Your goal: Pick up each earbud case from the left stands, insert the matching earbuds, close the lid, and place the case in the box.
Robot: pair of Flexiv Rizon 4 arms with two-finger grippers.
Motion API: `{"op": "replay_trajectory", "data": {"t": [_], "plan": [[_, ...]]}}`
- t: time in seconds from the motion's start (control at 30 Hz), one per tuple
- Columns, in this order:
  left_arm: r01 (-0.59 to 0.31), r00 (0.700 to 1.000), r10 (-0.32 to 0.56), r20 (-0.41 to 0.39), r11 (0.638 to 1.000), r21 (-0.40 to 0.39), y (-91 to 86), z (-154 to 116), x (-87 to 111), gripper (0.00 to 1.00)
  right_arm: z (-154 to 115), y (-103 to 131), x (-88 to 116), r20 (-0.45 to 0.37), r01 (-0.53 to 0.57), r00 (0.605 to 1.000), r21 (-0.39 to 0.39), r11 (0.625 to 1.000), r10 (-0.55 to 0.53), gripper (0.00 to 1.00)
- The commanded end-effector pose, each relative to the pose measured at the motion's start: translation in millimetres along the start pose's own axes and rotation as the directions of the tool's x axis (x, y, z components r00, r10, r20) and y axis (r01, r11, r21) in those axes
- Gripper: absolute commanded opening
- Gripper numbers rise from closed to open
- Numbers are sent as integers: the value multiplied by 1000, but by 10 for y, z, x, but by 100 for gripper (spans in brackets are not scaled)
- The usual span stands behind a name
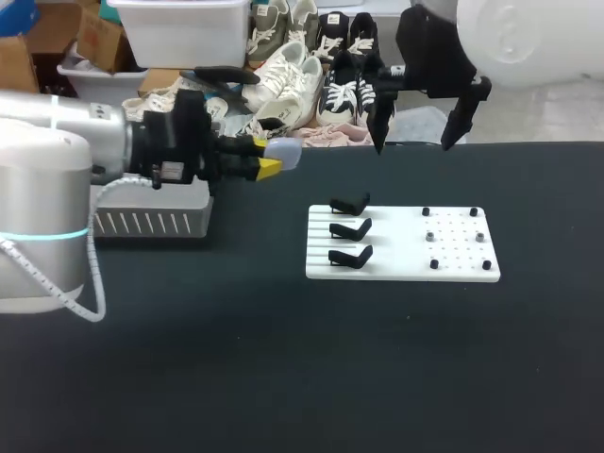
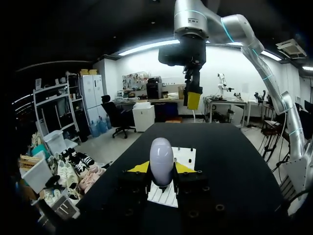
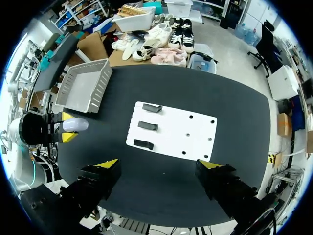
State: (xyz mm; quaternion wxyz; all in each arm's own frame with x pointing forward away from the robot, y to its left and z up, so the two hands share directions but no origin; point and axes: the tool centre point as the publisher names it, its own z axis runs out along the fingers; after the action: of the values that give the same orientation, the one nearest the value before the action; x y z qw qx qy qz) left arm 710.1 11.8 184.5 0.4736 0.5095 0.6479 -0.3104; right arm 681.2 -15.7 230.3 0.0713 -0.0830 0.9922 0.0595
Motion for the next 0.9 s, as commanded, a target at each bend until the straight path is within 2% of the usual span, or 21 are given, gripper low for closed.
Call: {"op": "replay_trajectory", "data": {"t": [0.03,0.2,0.27,0.3,0.7,0.83,0.9], "plan": [[16,991,-62,-118,934,-357,19,-323,-1,0,-1,-2,17,4,-2,1000,0,1000,2,100],[43,978,-127,-169,903,-427,313,-497,178,0,-1,-2,17,4,-2,1000,0,1000,2,100],[90,977,-164,-134,893,-442,409,-502,253,0,-1,-2,17,4,-2,1000,0,1000,2,100],[97,973,-180,-147,889,-447,475,-499,301,0,-1,-2,17,4,-2,1000,0,1000,2,100],[149,952,-247,-180,889,-433,1290,-422,858,0,-1,-2,17,4,-2,1000,0,1000,2,100],[158,945,-265,-194,884,-439,1542,-550,1084,0,-1,-2,17,4,-2,1000,0,1000,2,100],[156,942,-270,-200,879,-450,1596,-653,1144,0,-1,-2,17,4,-2,1000,0,1000,2,100]]}}
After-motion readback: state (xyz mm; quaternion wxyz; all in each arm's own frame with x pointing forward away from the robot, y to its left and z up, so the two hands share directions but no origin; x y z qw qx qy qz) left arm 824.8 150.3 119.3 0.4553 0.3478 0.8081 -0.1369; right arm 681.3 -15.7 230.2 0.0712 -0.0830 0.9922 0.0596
